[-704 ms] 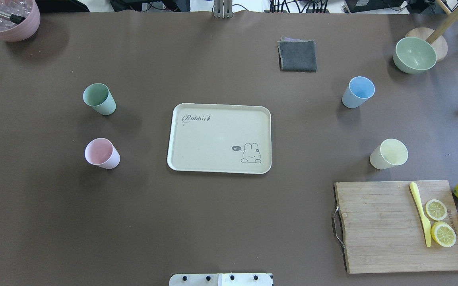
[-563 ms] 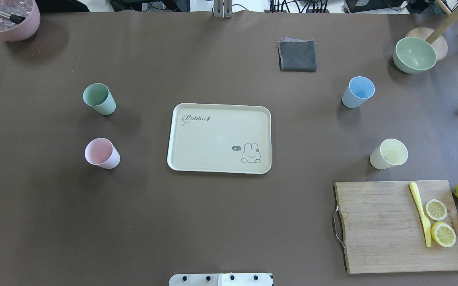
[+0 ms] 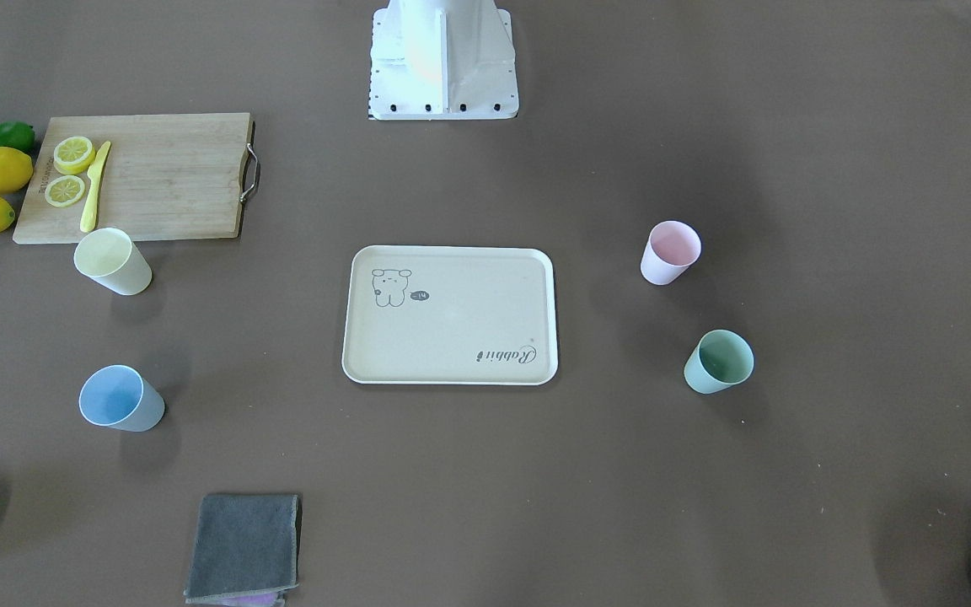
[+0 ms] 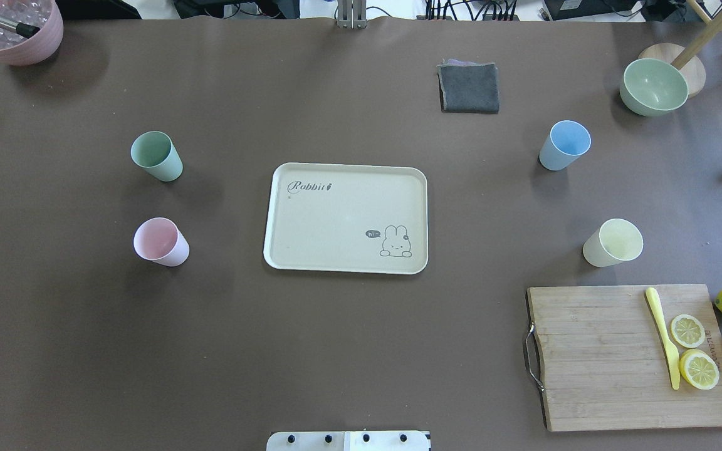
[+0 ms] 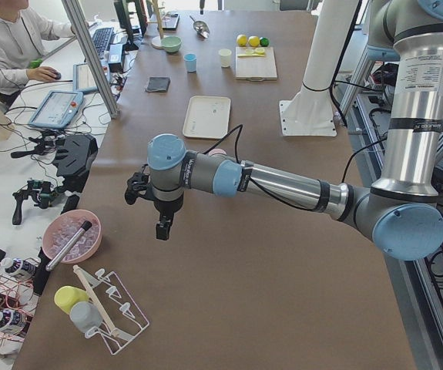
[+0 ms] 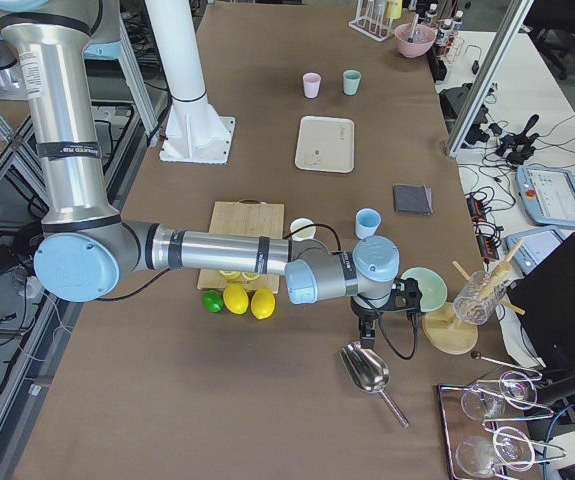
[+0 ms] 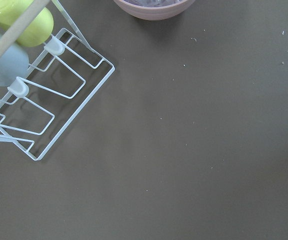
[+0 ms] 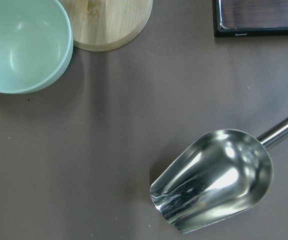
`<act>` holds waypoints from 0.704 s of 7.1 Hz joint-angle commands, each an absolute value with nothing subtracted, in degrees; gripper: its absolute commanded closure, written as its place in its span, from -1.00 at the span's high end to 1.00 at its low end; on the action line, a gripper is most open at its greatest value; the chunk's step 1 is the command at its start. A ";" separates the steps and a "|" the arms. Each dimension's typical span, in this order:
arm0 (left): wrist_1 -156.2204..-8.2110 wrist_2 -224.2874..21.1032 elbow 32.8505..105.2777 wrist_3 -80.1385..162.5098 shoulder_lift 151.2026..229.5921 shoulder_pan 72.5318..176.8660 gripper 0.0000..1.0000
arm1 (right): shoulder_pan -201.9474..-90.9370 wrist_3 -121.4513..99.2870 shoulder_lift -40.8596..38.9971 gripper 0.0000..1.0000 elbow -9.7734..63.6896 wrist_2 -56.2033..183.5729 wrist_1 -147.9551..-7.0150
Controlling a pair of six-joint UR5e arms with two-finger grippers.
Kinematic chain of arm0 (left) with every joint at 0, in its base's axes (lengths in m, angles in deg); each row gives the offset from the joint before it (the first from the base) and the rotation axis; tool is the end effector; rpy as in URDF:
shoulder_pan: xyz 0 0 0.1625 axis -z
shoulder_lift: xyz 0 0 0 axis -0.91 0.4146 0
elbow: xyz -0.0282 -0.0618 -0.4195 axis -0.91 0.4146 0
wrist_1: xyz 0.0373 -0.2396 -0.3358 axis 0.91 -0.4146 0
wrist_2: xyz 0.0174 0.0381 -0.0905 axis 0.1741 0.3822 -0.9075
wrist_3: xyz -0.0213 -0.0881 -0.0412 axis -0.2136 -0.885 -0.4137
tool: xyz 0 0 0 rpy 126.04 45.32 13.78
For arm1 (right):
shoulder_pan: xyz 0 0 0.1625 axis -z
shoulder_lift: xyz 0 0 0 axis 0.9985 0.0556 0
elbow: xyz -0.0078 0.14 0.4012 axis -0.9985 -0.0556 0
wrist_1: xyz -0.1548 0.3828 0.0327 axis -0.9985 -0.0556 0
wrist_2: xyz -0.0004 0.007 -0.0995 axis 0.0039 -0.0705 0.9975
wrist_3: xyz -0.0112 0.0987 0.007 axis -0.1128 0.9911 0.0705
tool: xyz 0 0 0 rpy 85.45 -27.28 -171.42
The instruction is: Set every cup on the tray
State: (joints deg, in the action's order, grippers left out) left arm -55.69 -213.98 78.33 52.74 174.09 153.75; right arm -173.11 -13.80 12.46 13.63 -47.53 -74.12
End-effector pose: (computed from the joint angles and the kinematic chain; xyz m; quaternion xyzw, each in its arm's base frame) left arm -0.0483 -0.5209 0.5420 0.0912 0.3757 0.0318 0.9217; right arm 0.0278 -0.5580 0.6562 0.0468 -0.3857 0.0384 0.9206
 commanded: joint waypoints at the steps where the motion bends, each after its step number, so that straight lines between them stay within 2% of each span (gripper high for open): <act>1: -56.37 -214.79 78.64 52.49 173.97 152.17 0.95 | -171.90 -13.26 13.02 1.00 13.33 -54.13 -73.25; 3: -56.55 -214.88 78.82 52.31 174.23 151.64 0.95 | -170.84 -13.08 12.76 1.00 14.82 -54.62 -72.81; 5: -57.77 -214.88 80.39 52.31 174.50 150.07 0.94 | -168.39 -9.68 13.20 1.00 19.46 -54.53 -72.72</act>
